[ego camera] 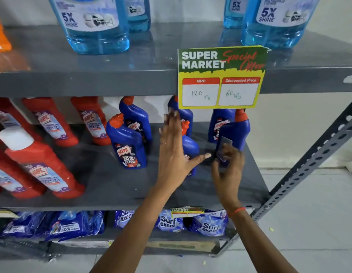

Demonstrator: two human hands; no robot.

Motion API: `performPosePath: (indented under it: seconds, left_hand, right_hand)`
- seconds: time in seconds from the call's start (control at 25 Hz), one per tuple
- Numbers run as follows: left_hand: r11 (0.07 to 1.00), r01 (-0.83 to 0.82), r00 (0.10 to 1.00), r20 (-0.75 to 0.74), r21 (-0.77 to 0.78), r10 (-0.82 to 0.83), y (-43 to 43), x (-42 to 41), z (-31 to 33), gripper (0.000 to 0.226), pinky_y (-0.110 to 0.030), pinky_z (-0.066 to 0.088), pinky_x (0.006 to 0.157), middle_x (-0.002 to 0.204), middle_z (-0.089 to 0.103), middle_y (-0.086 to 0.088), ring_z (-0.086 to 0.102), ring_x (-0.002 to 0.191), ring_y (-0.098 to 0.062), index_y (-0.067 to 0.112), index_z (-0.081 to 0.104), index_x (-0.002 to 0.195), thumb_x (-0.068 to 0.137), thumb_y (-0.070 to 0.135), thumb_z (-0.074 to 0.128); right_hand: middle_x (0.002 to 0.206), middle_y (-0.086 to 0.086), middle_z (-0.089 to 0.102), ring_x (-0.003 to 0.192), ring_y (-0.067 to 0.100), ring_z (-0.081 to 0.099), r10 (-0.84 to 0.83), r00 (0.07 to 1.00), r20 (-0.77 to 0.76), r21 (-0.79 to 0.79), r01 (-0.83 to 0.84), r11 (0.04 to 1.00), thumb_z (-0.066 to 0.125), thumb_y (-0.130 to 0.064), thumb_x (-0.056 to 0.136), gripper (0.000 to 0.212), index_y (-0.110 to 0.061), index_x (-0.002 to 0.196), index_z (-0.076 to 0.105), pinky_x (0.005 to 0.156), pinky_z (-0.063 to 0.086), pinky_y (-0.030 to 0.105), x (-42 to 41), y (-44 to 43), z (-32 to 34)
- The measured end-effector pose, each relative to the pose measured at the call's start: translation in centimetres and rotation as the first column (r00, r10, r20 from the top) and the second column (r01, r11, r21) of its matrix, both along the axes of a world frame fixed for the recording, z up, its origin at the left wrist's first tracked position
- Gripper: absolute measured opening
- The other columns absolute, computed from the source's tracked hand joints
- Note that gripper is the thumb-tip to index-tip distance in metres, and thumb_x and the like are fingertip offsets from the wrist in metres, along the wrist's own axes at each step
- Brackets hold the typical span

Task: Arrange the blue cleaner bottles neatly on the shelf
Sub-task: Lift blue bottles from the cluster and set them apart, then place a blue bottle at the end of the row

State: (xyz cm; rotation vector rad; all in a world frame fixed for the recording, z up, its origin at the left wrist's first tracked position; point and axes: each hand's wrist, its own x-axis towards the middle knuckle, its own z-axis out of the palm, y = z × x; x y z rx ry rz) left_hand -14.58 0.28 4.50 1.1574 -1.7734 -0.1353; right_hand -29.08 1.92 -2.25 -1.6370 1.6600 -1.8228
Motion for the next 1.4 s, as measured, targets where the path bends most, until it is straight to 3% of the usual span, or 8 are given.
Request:
performPosePath:
  seconds: [0.16, 0.28, 0.44, 0.68, 0.84, 1.0, 1.24, 1.4]
  left_hand:
    - [0.985, 0.132, 0.990, -0.031, -0.107, -0.136, 0.3, -5.7, -0.1, 0.077, -0.019, 0.019, 0.116, 0.152, 0.025, -0.003, 0.024, 0.142, -0.016, 0.008, 0.022, 0.144, 0.084, 0.035, 0.063]
    - [0.975, 0.164, 0.977, -0.162, 0.149, -0.139, -1.8, -8.7, -1.1, 0.059, -0.019, 0.033, 0.108, 0.141, 0.048, -0.010, 0.046, 0.128, -0.017, 0.007, 0.039, 0.136, 0.084, 0.013, 0.066]
    - [0.857, 0.246, 0.962, -0.225, 0.453, -0.157, -5.4, -10.3, -1.5, 0.072, -0.007, 0.025, 0.103, 0.145, 0.041, -0.016, 0.037, 0.131, -0.015, 0.001, 0.033, 0.138, 0.077, 0.000, 0.069]
    - [0.692, 0.408, 0.912, -0.225, 0.595, -0.344, -8.1, -9.8, 0.4, 0.067, 0.001, 0.034, 0.090, 0.138, 0.049, -0.003, 0.042, 0.126, -0.012, 0.016, 0.045, 0.132, 0.073, 0.005, 0.075]
    - [0.605, 0.405, 0.893, -0.156, 0.685, -0.421, -8.6, -9.1, 2.7, 0.063, -0.025, 0.044, 0.099, 0.126, 0.057, 0.000, 0.052, 0.120, -0.017, 0.021, 0.053, 0.124, 0.068, 0.008, 0.080]
    - [0.705, 0.268, 0.962, -0.145, 0.657, -0.230, -7.6, -9.8, 3.5, 0.047, -0.026, 0.049, 0.077, 0.095, 0.065, 0.006, 0.062, 0.090, -0.014, 0.023, 0.059, 0.094, 0.058, 0.037, 0.085]
    - [0.853, -0.061, 0.945, -0.246, 0.519, 0.217, -5.4, -12.6, 2.2, 0.056, -0.035, 0.052, 0.062, 0.078, 0.063, -0.002, 0.063, 0.070, -0.021, 0.009, 0.050, 0.086, 0.059, 0.050, 0.079]
    - [0.740, 0.341, 0.810, -0.581, 0.580, 0.082, -5.4, -11.3, 2.4, 0.047, -0.038, 0.056, 0.078, 0.091, 0.067, -0.004, 0.066, 0.087, -0.024, 0.010, 0.054, 0.098, 0.069, 0.038, 0.078]
  right_hand:
    - [0.132, 0.013, 0.042, 0.124, 0.032, 0.041, -0.184, 0.976, 0.121, 0.200, 0.158, 0.967, 0.069, -0.011, 0.077, 0.064, -0.012, 0.133, 0.036, 0.103, 0.041, 0.045, -4.3, -1.6, -1.4]
    - [0.129, 0.019, 0.050, 0.121, 0.033, 0.047, -0.097, 0.979, 0.180, 0.420, 0.013, 0.907, 0.076, -0.012, 0.073, 0.066, -0.005, 0.130, 0.042, 0.101, 0.042, 0.044, -6.5, -3.9, -2.9]
    - [0.090, 0.009, 0.058, 0.087, 0.034, 0.058, 0.053, 0.939, 0.340, 0.433, -0.207, 0.877, 0.072, -0.010, 0.075, 0.034, -0.010, 0.101, 0.051, 0.064, 0.041, 0.034, -7.3, -5.6, -3.1]
    - [0.098, 0.007, 0.058, 0.088, 0.025, 0.056, 0.102, 0.943, 0.316, 0.321, -0.207, 0.924, 0.060, -0.004, 0.084, 0.034, -0.008, 0.116, 0.047, 0.071, 0.041, 0.025, -7.7, -3.2, -4.2]
    - [0.119, 0.011, 0.056, 0.101, 0.026, 0.057, 0.171, 0.944, 0.280, 0.363, -0.269, 0.892, 0.057, -0.018, 0.089, 0.055, -0.018, 0.136, 0.028, 0.083, 0.052, 0.039, -7.8, -2.1, -3.4]
    - [0.134, 0.001, 0.048, 0.118, 0.017, 0.051, 0.163, 0.948, 0.273, 0.315, -0.248, 0.916, 0.064, -0.021, 0.083, 0.077, -0.027, 0.144, 0.018, 0.090, 0.050, 0.016, -7.8, -1.3, -2.3]
    - [0.151, 0.009, 0.024, 0.140, 0.027, 0.022, 0.184, 0.981, 0.057, 0.477, -0.188, 0.858, 0.076, -0.033, 0.068, 0.109, -0.015, 0.147, 0.005, 0.112, 0.029, 0.040, -5.5, -1.7, -1.1]
    - [0.103, 0.002, 0.062, 0.085, 0.019, 0.061, 0.190, 0.941, 0.281, 0.323, -0.279, 0.904, 0.064, -0.025, 0.066, 0.065, -0.042, 0.124, 0.042, 0.069, 0.054, 0.026, -6.3, -1.0, -1.0]
